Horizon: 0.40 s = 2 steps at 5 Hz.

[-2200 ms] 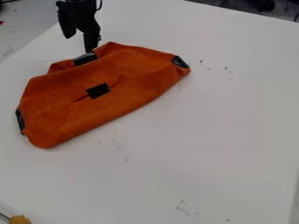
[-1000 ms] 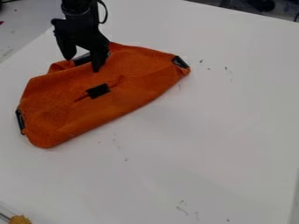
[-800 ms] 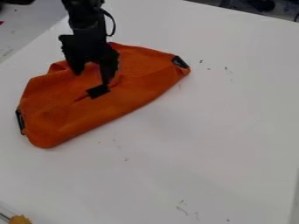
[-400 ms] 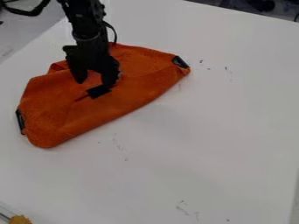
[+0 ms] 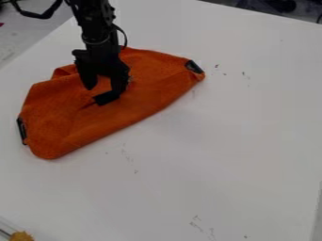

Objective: Unfold the cloth from top left to bottom right

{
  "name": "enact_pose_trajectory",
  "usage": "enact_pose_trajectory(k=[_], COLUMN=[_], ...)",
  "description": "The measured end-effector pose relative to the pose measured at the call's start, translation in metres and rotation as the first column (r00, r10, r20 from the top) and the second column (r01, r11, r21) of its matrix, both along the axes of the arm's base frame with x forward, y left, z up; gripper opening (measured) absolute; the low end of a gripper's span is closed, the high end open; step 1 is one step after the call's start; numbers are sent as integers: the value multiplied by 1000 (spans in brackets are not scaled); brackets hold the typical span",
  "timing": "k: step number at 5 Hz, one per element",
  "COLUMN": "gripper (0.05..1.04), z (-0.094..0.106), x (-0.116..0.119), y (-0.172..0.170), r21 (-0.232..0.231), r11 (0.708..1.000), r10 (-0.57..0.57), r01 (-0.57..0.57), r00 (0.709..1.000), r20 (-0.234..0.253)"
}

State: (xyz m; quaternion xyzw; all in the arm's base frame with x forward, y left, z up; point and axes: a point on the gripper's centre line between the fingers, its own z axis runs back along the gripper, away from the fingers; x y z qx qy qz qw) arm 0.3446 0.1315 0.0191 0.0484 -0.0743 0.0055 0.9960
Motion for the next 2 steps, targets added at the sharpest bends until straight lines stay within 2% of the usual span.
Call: enact_pose_trajectory(k=[1, 2], gripper=[999, 946], z=[-6, -10], x=[3, 5], y=[4, 3], r21=[-6, -20], r11=[1000, 1000], r10=[2, -1], r01=[-2, 1], r00=[1000, 1000], r20=[-11, -13])
